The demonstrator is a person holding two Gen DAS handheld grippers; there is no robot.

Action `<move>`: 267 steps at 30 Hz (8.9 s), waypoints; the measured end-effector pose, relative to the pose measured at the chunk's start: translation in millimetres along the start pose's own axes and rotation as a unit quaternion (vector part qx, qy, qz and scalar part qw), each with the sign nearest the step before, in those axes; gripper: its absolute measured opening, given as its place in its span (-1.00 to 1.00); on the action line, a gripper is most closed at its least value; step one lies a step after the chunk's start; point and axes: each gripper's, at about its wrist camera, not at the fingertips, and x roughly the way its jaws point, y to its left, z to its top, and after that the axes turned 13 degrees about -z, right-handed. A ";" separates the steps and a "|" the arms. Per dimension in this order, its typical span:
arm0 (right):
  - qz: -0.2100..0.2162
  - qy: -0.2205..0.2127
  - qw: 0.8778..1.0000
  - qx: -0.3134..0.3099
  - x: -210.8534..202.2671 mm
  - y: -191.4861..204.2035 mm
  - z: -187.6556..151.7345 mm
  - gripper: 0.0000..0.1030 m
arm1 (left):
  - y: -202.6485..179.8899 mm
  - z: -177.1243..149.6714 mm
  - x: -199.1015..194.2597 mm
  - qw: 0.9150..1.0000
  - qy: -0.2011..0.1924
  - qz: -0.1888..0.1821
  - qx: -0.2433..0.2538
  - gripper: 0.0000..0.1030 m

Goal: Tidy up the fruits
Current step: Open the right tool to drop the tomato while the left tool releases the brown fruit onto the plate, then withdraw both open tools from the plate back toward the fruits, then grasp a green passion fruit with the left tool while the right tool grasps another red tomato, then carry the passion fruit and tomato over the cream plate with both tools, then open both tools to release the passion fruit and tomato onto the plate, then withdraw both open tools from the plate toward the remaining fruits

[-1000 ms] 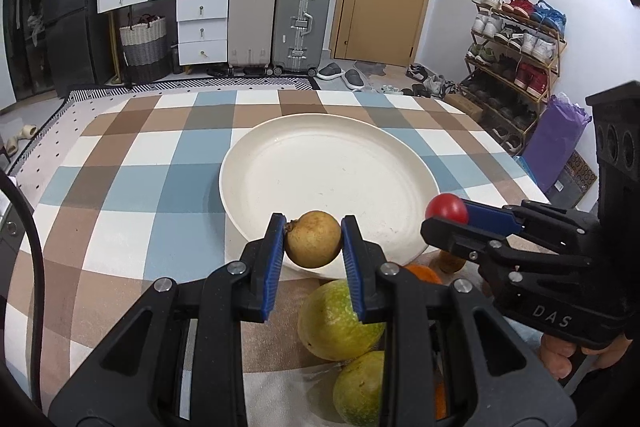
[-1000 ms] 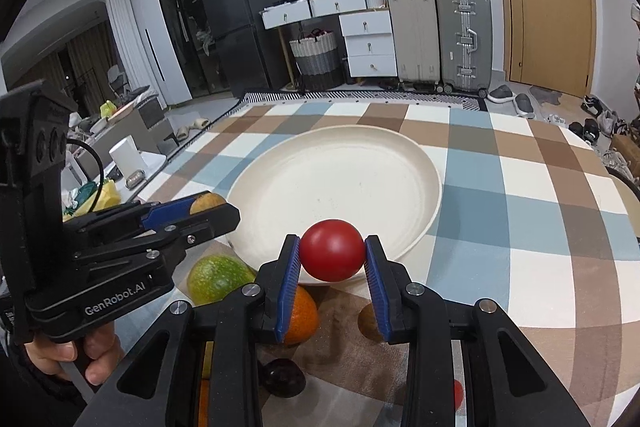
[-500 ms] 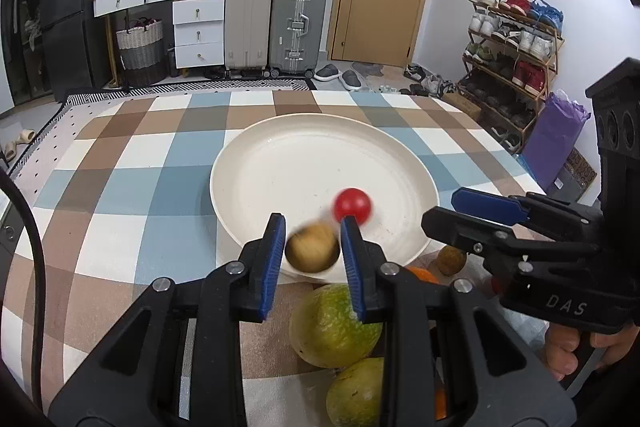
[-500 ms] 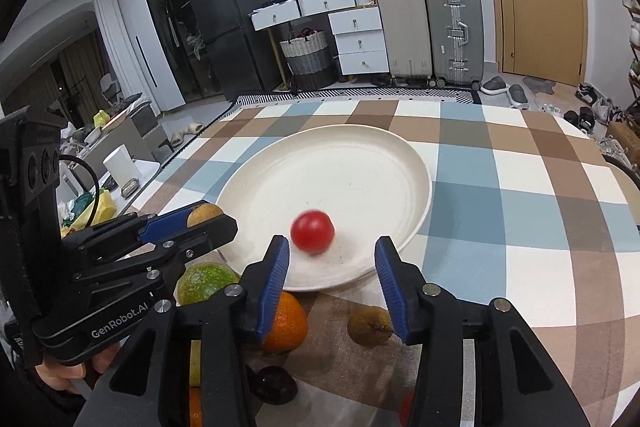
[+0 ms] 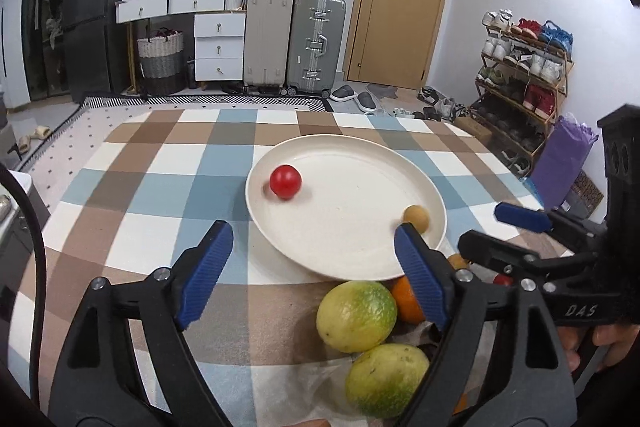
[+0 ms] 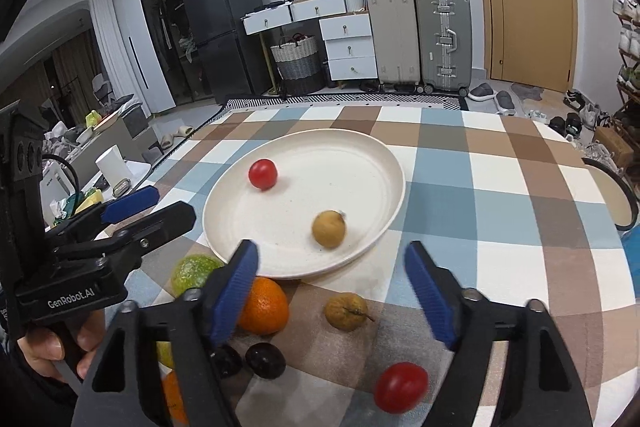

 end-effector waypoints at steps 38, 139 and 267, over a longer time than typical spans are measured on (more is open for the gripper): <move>-0.005 0.048 0.999 -0.015 -24.0 -24.6 -42.5 0.99 | -28.3 -52.7 -30.3 0.998 0.056 -0.022 0.032 1.00; 0.043 0.028 0.999 -0.012 -31.2 -7.1 -31.3 -0.43 | -29.9 -31.8 -44.9 0.994 0.032 -0.099 0.011 -0.11; 0.028 0.096 0.995 -0.023 16.1 -11.2 -36.6 0.68 | -14.3 -34.9 11.4 0.994 0.104 -0.031 0.016 0.96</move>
